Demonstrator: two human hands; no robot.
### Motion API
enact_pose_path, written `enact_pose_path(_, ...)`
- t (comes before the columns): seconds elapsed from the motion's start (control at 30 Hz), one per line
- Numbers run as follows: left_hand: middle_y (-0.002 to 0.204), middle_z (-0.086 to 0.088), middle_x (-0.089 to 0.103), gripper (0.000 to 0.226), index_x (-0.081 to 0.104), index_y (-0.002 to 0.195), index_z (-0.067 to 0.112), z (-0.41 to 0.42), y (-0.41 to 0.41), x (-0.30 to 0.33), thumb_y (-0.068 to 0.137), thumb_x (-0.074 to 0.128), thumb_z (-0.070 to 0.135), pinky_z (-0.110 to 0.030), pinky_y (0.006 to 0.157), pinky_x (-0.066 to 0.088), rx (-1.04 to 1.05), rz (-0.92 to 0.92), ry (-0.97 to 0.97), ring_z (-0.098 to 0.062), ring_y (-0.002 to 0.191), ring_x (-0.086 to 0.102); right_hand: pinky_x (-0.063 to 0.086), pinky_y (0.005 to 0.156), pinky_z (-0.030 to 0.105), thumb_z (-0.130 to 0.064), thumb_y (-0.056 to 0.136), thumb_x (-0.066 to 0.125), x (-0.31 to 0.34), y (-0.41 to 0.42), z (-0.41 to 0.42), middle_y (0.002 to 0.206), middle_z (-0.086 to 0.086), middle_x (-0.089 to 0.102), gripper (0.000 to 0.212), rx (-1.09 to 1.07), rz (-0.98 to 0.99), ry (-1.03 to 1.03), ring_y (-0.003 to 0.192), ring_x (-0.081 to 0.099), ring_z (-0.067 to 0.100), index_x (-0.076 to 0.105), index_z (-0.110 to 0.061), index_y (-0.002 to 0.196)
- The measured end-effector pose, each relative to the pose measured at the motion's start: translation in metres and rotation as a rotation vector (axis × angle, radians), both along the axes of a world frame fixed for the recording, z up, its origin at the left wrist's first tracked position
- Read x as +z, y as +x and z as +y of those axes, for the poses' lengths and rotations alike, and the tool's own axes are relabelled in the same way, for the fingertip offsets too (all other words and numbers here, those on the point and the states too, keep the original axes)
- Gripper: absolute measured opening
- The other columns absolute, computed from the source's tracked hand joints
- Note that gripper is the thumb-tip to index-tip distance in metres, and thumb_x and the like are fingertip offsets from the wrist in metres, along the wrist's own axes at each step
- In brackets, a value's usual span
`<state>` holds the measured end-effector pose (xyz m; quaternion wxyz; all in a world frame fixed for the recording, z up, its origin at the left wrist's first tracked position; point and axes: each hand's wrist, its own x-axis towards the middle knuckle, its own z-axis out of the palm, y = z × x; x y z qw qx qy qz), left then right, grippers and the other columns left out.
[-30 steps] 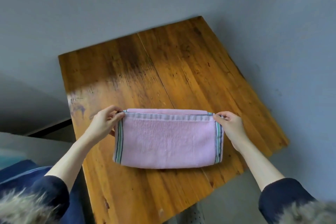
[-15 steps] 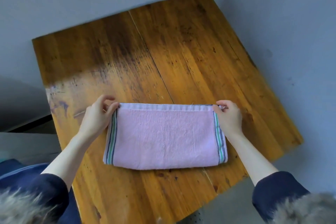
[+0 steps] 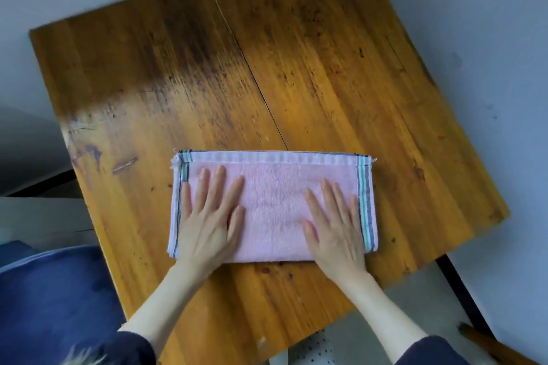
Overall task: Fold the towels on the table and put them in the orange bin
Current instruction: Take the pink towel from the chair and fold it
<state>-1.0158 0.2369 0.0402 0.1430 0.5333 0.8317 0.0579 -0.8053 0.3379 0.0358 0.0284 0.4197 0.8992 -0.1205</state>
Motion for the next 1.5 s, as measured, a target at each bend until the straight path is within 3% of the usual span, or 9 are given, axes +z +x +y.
enact_pose_path(0.17, 0.156, -0.010, 0.014, 0.055, 0.028, 0.146, 0.021, 0.002, -0.021, 0.003, 0.095, 0.021, 0.040, -0.046, 0.117, 0.004, 0.000, -0.009, 0.026, -0.028, 0.144, 0.004, 0.013, 0.117, 0.045, -0.045, 0.095, 0.027, 0.007, 0.013, 0.022, 0.155, 0.015, 0.015, 0.060, -0.122, -0.064, 0.021, 0.144, 0.013, 0.029, 0.024, -0.014, 0.147)
enact_pose_path(0.33, 0.155, -0.015, 0.015, 0.056, 0.030, 0.146, 0.018, 0.027, -0.024, 0.005, 0.094, 0.019, 0.037, -0.040, 0.117, -0.003, 0.011, -0.006, 0.032, -0.031, 0.144, 0.006, 0.005, 0.118, 0.045, -0.044, 0.097, 0.018, 0.008, -0.012, 0.047, 0.156, 0.014, 0.008, 0.060, -0.176, -0.072, 0.009, 0.145, 0.005, 0.027, 0.014, -0.013, 0.148)
enact_pose_path(0.6, 0.156, -0.005, 0.003, 0.054, 0.015, 0.148, 0.022, 0.016, -0.027, 0.002, 0.097, 0.011, 0.040, -0.039, 0.118, -0.001, -0.006, -0.093, 0.033, -0.023, 0.144, -0.006, -0.003, 0.117, 0.048, -0.044, 0.096, 0.019, 0.009, -0.017, 0.046, 0.157, 0.011, 0.000, 0.061, -0.185, -0.099, -0.029, 0.145, -0.003, 0.025, 0.007, -0.017, 0.149)
enact_pose_path(0.73, 0.155, -0.010, 0.016, 0.050, 0.023, 0.147, 0.013, -0.011, -0.017, 0.012, 0.099, 0.023, 0.028, -0.042, 0.118, 0.007, 0.062, -0.151, 0.113, -0.025, 0.145, 0.006, 0.000, 0.116, 0.051, -0.045, 0.095, 0.017, 0.023, -0.020, 0.014, 0.157, 0.010, 0.005, 0.060, -0.082, -0.067, -0.045, 0.145, 0.001, 0.028, 0.008, -0.018, 0.148)
enact_pose_path(0.87, 0.143, -0.015, 0.040, 0.044, 0.038, 0.139, 0.006, -0.029, -0.018, 0.019, 0.095, 0.044, 0.008, -0.040, 0.108, 0.027, 0.420, -0.249, 0.280, -0.029, 0.134, 0.033, 0.006, 0.112, 0.055, -0.044, 0.096, 0.023, 0.025, -0.033, -0.022, 0.156, 0.008, 0.012, 0.058, 0.046, -0.026, -0.073, 0.144, 0.009, 0.028, 0.014, -0.020, 0.148)
enact_pose_path(0.97, 0.123, -0.018, 0.049, 0.035, 0.049, 0.126, 0.006, -0.031, -0.027, 0.019, 0.093, 0.051, 0.019, -0.043, 0.091, 0.035, 0.645, -0.153, 0.199, -0.034, 0.114, 0.042, 0.007, 0.113, 0.056, -0.043, 0.096, 0.025, 0.018, -0.046, -0.028, 0.155, 0.009, 0.017, 0.056, 0.107, -0.022, -0.053, 0.143, 0.014, 0.030, 0.019, -0.020, 0.147)
enact_pose_path(1.07, 0.118, -0.021, 0.048, 0.038, 0.052, 0.120, 0.003, -0.031, -0.029, 0.017, 0.092, 0.054, 0.028, -0.044, 0.085, 0.036, 0.638, -0.124, 0.098, -0.036, 0.107, 0.042, 0.008, 0.114, 0.057, -0.046, 0.096, 0.022, 0.009, -0.052, -0.029, 0.156, 0.007, 0.013, 0.057, 0.121, -0.077, -0.041, 0.145, 0.009, 0.028, 0.017, -0.021, 0.147)
enact_pose_path(1.5, 0.105, -0.021, 0.049, 0.027, 0.057, 0.104, -0.002, -0.017, -0.024, 0.020, 0.093, 0.048, 0.022, -0.046, 0.083, 0.029, 0.628, -0.006, -0.058, -0.037, 0.098, 0.042, 0.009, 0.112, 0.055, -0.048, 0.097, 0.021, 0.000, -0.053, -0.030, 0.157, 0.006, 0.011, 0.059, 0.105, -0.100, -0.006, 0.145, 0.007, 0.027, 0.014, -0.022, 0.149)
